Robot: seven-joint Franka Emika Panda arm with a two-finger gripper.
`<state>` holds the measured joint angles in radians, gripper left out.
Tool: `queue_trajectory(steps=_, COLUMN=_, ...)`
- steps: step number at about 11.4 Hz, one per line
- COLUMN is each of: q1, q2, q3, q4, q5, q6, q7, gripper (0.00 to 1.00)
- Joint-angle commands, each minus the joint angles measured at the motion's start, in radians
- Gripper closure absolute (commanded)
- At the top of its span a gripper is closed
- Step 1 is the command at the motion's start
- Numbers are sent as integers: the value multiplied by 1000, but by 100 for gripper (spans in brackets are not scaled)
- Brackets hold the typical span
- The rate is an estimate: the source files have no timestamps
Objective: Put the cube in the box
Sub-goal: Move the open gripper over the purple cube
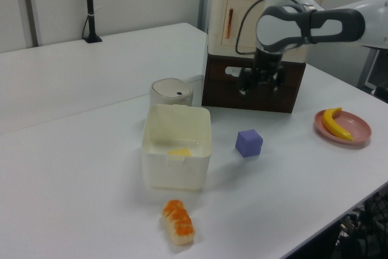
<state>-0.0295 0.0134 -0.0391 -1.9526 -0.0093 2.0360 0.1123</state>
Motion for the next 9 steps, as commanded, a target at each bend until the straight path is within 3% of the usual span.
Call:
queue_trajectory(steps=1, q1=3, q2=-47, q3=-59, q4=-92, q5=12, q6=29, q7=-66, gripper=0)
queue_trajectory(steps=9, q1=68, q2=105, q3=-58, q4=-85, q5=6, q6=154, q7=-72, gripper=0)
